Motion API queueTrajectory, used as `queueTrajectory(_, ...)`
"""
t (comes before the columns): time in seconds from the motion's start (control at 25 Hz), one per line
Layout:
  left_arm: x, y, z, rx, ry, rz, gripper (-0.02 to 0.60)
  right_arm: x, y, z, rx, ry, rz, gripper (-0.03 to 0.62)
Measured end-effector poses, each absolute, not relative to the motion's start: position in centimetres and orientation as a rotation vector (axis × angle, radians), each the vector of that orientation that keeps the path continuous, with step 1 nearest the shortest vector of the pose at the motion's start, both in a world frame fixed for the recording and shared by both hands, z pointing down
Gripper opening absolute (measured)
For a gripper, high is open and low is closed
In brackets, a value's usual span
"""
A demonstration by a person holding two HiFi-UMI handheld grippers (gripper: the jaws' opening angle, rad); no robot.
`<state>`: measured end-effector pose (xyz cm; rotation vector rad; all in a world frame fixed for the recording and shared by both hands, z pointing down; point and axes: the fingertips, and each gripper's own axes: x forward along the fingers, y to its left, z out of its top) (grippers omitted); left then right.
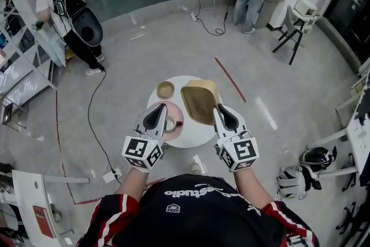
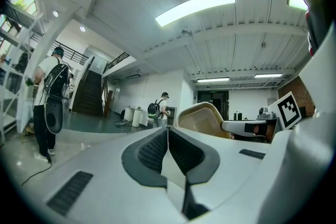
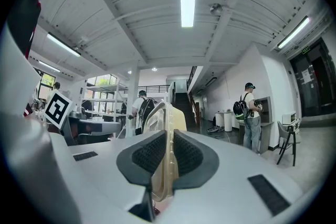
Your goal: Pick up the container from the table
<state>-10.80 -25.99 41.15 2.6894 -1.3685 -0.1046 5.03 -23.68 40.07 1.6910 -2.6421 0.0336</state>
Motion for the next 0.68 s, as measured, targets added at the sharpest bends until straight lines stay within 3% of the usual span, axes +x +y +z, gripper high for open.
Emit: queueTrajectory(0.68, -10.71, -26.34, 41.27, 2.684, -1.382, -0.098, 0.028, 5.26, -24.07, 39.68, 1.711, -2.668, 0.038, 0.058)
